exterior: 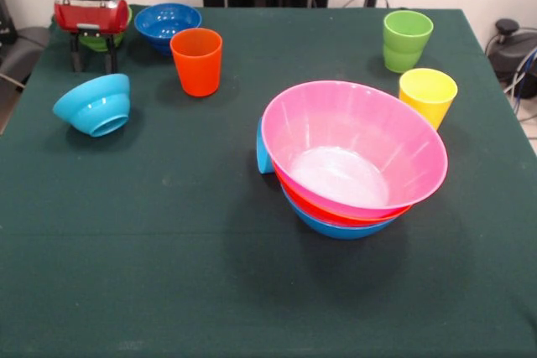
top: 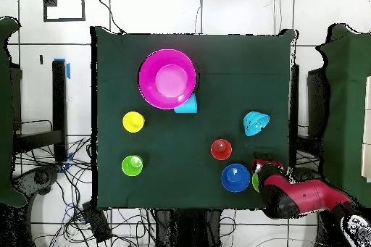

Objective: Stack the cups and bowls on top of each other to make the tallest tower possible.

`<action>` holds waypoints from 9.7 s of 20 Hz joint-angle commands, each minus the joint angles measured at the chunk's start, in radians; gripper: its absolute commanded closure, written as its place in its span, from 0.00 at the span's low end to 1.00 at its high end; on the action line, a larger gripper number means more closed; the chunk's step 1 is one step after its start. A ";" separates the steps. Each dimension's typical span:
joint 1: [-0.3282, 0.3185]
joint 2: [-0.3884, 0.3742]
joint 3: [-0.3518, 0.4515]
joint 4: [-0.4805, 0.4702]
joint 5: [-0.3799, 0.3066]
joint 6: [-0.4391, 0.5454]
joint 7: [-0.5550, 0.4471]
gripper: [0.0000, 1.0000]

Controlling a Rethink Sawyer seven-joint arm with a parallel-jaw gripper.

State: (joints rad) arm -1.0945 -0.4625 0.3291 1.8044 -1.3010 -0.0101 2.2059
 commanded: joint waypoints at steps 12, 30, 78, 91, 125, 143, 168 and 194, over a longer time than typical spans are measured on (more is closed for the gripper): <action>0.171 0.273 -0.076 -0.249 0.000 -0.103 0.027 0.00; -0.011 0.363 0.182 -0.255 0.248 0.375 -0.328 0.00; 0.210 0.167 -0.035 -0.143 0.460 0.326 -0.237 0.00; 0.242 0.113 -0.048 -0.119 0.501 0.378 -0.218 0.00; 0.232 0.030 -0.003 -0.078 0.546 0.495 -0.231 0.00; 0.802 0.108 -0.553 -0.235 0.391 0.020 0.285 0.00; 0.129 0.176 0.104 -0.072 0.492 0.208 -0.130 0.00; 0.173 0.154 0.026 -0.061 0.461 0.090 -0.080 0.00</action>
State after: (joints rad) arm -0.8693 -0.4079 0.1573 1.7310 -0.8184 -0.1024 2.1999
